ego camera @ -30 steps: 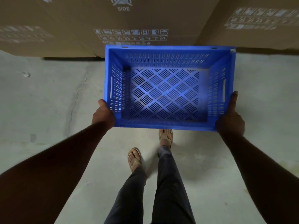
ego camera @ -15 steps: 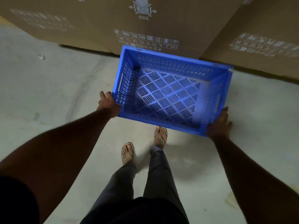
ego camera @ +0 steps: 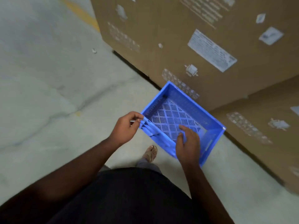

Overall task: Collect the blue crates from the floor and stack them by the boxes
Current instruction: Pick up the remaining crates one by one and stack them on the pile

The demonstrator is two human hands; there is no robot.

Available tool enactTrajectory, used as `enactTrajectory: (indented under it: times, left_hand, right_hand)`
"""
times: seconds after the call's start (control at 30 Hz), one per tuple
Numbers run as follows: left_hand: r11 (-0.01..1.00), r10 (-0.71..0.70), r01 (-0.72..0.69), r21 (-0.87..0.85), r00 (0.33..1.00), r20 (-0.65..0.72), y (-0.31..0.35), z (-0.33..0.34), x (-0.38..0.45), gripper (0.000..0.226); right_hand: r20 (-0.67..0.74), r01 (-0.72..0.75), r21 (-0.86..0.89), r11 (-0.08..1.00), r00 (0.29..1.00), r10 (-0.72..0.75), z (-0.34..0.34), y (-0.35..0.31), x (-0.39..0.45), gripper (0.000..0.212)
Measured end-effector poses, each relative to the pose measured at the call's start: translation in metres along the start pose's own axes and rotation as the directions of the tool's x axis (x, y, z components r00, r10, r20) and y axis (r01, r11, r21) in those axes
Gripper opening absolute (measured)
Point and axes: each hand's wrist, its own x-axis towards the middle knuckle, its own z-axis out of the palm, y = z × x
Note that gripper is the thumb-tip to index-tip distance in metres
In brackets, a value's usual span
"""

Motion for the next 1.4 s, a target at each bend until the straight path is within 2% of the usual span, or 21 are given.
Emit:
enactTrajectory:
  times: [0.07,0.1,0.2,0.3,0.43,0.57,0.73,0.9,1.03,1.27,1.4]
  left_hand:
    - [0.999,-0.011,0.006,-0.048,0.995,-0.099,-0.007,-0.045,-0.022,0.020]
    - [0.997,-0.019,0.007,-0.082,0.988,-0.154,-0.011,-0.070,-0.033,0.020]
    - [0.977,-0.072,0.010,-0.214,0.957,-0.281,-0.026,-0.149,-0.065,0.020]
    - [0.962,-0.124,0.026,-0.272,0.928,-0.352,-0.042,-0.231,-0.100,0.021]
    - [0.944,-0.222,0.071,-0.323,0.859,-0.462,-0.077,-0.333,-0.151,0.028]
    - [0.922,-0.304,0.102,-0.373,0.788,-0.536,-0.100,-0.401,-0.179,0.025]
    - [0.854,-0.442,0.128,-0.504,0.689,-0.574,-0.137,-0.479,-0.195,0.019]
    - [0.817,-0.516,0.132,-0.561,0.601,-0.610,-0.175,-0.573,-0.172,0.017]
    - [0.798,-0.550,0.094,-0.596,0.518,-0.655,-0.204,-0.667,-0.139,0.016]
    - [0.755,-0.598,-0.065,-0.653,0.342,-0.725,-0.229,-0.828,-0.092,0.015]
    - [0.730,-0.633,-0.104,-0.676,0.272,-0.725,-0.261,-0.919,-0.078,0.017]
  right_hand:
    - [0.072,0.128,-0.018,0.992,0.989,-0.127,0.016,-0.047,-0.005,0.028]
    - [0.121,0.123,0.034,0.992,0.985,-0.127,0.027,-0.072,-0.008,0.025]
    - [0.288,-0.048,0.258,0.965,0.957,-0.030,0.070,-0.155,-0.020,0.025]
    - [0.407,-0.093,0.381,0.920,0.910,-0.077,0.126,-0.241,-0.042,0.029]
    - [0.537,-0.062,0.417,0.907,0.821,-0.191,0.206,-0.345,-0.081,0.033]
    - [0.572,0.004,0.444,0.896,0.769,-0.287,0.256,-0.417,-0.104,0.026]
    - [0.640,0.007,0.453,0.892,0.693,-0.331,0.326,-0.488,-0.103,0.025]
    - [0.699,-0.012,0.421,0.907,0.641,-0.316,0.418,-0.558,-0.077,0.024]
    - [0.750,0.028,0.382,0.924,0.574,-0.328,0.496,-0.634,-0.053,0.025]
    - [0.832,0.242,0.364,0.899,0.350,-0.431,0.619,-0.811,-0.023,0.025]
    - [0.844,0.286,0.404,0.869,0.249,-0.474,0.708,-0.908,-0.033,0.026]
